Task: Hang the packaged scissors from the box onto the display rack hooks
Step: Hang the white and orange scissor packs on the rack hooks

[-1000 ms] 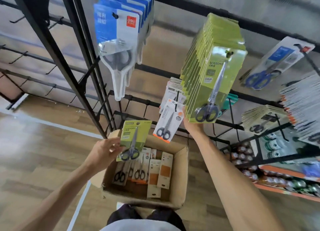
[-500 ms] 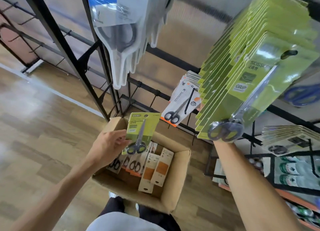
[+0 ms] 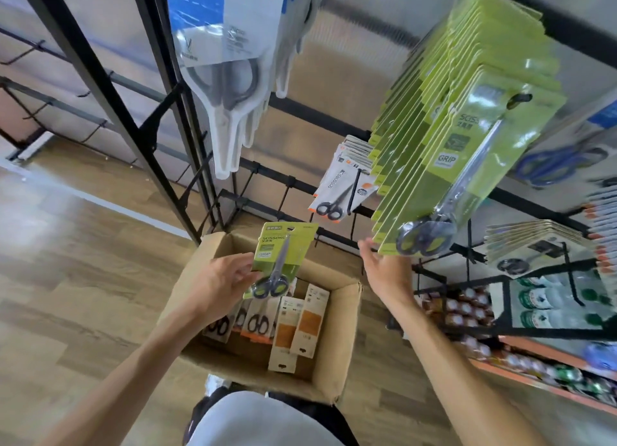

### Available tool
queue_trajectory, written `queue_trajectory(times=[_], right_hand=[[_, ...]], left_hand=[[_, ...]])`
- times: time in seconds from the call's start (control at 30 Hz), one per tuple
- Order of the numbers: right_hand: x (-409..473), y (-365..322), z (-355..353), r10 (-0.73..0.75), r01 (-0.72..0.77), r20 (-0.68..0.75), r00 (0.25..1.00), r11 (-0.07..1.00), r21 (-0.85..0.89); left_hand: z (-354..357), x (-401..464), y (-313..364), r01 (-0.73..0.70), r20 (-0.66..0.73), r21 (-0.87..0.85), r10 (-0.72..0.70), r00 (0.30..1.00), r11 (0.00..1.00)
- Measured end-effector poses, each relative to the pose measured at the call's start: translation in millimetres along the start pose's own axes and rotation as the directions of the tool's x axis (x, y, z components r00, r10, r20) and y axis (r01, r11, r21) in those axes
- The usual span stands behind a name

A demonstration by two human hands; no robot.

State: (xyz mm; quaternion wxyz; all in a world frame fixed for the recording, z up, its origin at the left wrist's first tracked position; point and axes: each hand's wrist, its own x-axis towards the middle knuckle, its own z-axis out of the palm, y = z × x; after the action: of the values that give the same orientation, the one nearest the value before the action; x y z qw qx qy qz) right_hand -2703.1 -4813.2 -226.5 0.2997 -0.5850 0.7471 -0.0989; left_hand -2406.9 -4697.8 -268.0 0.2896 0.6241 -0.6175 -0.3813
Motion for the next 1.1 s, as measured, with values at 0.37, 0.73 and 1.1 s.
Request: queue_trajectory(times=[0.37, 0.73, 1.1], right_hand=[[-119.4, -31.2, 7.5, -0.322, 0.316, -0.013, 0.947, 0.919, 0.237], [-172.1, -67.0, -74.4, -0.589, 0.631, -0.229, 0.775, 0.697, 0.342], [-153.9, -86.5, -174.9, -0.631, 0.681, -0.287, 0.721, 0.723, 0.119]], left_hand=[[-28.1, -22.7, 15.8, -0.103, 0.162, 0.106, 0.085, 0.983, 0.989], [-61.9, -41.1, 112.8, -0.348, 0.165, 0.160, 0.323, 0.932, 0.924], [-103.6, -18.9, 230.2, -0.513, 0.200, 0.533, 0.489, 0.849, 0.673]])
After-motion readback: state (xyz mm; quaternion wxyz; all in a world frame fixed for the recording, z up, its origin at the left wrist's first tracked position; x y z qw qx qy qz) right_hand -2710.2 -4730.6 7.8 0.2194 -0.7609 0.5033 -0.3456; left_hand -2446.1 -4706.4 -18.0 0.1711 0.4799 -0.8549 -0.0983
